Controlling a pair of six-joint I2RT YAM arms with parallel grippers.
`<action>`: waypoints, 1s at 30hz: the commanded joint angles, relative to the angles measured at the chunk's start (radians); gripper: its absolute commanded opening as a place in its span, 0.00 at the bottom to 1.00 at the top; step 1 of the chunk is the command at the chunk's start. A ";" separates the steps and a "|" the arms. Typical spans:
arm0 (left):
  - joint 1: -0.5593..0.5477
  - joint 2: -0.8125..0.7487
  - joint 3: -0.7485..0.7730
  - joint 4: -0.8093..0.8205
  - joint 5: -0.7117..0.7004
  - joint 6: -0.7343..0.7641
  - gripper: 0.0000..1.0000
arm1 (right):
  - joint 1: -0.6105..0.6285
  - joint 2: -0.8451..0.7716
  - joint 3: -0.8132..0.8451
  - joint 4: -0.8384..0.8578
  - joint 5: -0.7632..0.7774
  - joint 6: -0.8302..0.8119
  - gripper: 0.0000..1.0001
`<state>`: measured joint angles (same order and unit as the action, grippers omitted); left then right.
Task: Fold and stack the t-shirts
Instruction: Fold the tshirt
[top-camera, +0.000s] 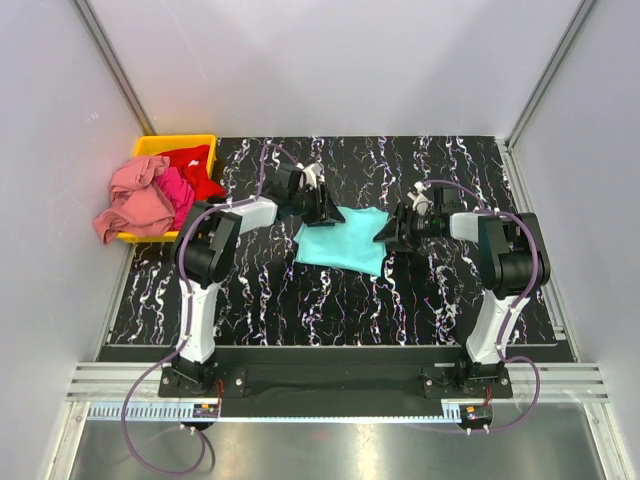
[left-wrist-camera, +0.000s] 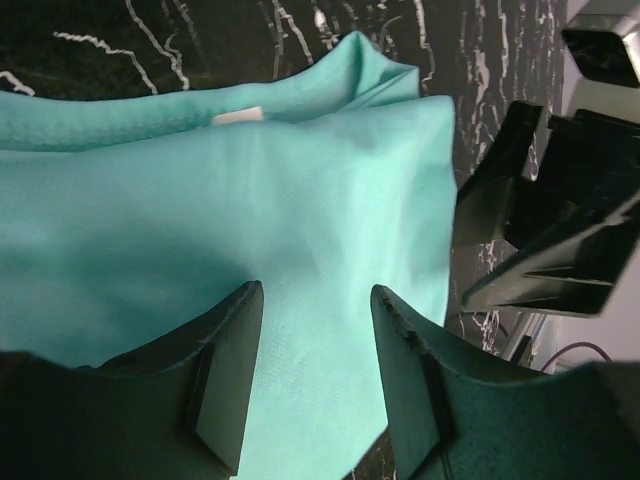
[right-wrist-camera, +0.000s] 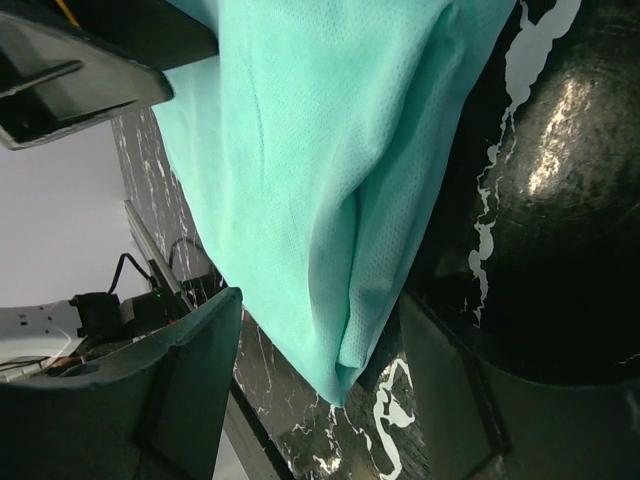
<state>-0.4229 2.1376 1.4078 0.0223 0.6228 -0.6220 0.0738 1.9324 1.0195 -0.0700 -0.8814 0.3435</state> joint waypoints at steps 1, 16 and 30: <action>0.003 0.011 0.062 0.094 0.031 -0.028 0.52 | 0.004 0.000 -0.010 0.059 -0.034 0.023 0.71; 0.003 0.039 0.056 0.108 0.017 -0.033 0.51 | 0.014 -0.001 -0.079 0.254 -0.148 0.121 0.71; 0.003 0.042 0.031 0.123 -0.018 -0.054 0.50 | 0.032 0.028 -0.130 0.254 -0.182 0.182 0.57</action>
<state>-0.4229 2.1777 1.4376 0.0788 0.6167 -0.6640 0.0917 1.9526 0.9096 0.1032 -1.0080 0.4725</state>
